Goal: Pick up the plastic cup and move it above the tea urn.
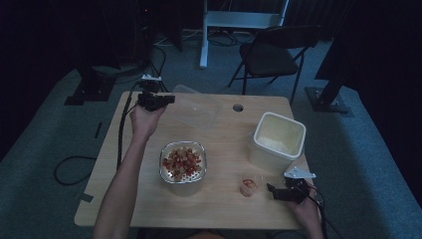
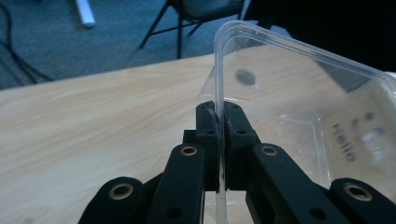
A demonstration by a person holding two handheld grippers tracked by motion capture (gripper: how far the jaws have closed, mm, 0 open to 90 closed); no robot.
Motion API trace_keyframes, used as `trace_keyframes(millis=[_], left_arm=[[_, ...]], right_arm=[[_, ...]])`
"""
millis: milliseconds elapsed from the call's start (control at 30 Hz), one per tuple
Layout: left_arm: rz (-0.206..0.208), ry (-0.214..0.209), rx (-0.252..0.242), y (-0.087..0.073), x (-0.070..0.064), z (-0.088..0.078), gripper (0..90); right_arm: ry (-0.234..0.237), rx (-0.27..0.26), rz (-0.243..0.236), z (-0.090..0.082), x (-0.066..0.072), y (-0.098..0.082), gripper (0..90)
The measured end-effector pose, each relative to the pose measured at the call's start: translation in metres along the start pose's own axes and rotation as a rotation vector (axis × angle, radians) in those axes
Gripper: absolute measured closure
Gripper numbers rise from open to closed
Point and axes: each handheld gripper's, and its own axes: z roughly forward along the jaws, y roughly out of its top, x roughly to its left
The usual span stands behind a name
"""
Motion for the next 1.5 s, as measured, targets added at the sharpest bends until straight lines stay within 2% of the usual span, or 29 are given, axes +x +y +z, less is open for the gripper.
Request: trace_keyframes(millis=[33, 67, 100, 333, 633, 767, 933, 1067, 1167, 1267, 1300, 1367, 1433, 1500], left_arm=[[0.007, -0.007, -0.002, 0.004, -0.006, 0.002, 88.0], [0.007, -0.007, -0.002, 0.004, -0.006, 0.002, 88.0], [0.021, -0.019, -0.004, 0.012, -0.017, 0.005, 88.0], [0.064, -0.067, -0.001, 0.033, -0.059, 0.019, 87.8], [0.092, -0.120, 0.006, 0.045, -0.104, 0.038, 87.7], [0.127, -0.132, 0.029, 0.049, -0.127, 0.049, 87.7], [0.122, -0.132, 0.036, 0.054, -0.150, 0.060, 87.6], [0.096, -0.159, 0.035, 0.059, -0.163, 0.066, 87.6], [0.103, -0.142, 0.040, 0.061, -0.176, 0.071, 87.4], [0.089, -0.136, 0.040, 0.062, -0.182, 0.075, 85.2], [0.059, -0.234, 0.020, 0.062, -0.186, 0.078, 76.6], [0.063, -0.309, 0.019, 0.061, -0.189, 0.081, 70.4], [0.085, -0.312, 0.017, 0.060, -0.190, 0.081, 68.2], [0.087, -0.319, 0.013, 0.060, -0.188, 0.079, 67.1]], right_arm=[[0.000, 0.000, 0.000, 0.000, 0.000, 0.000, 14.2], [0.000, 0.000, 0.000, 0.000, 0.000, 0.000, 14.2], [0.000, 0.000, 0.001, 0.000, 0.000, 0.000, 14.2], [-0.001, -0.002, -0.001, 0.000, 0.000, 0.000, 14.2], [0.000, -0.001, 0.000, 0.000, 0.000, 0.000, 14.2], [0.000, -0.001, 0.000, 0.000, 0.000, 0.000, 14.2], [0.000, -0.001, 0.000, 0.000, 0.000, 0.000, 14.2], [0.000, -0.001, 0.001, 0.000, 0.000, 0.000, 14.2], [0.000, 0.001, 0.000, 0.000, 0.000, 0.000, 14.2], [0.001, 0.001, 0.000, 0.000, 0.000, 0.000, 14.2], [0.000, 0.000, 0.000, 0.000, 0.000, 0.000, 14.2], [0.001, 0.001, 0.001, 0.000, 0.000, 0.000, 14.2], [0.001, 0.001, 0.000, 0.000, 0.000, 0.000, 14.2], [0.001, 0.001, 0.001, 0.000, 0.000, 0.000, 14.2]])
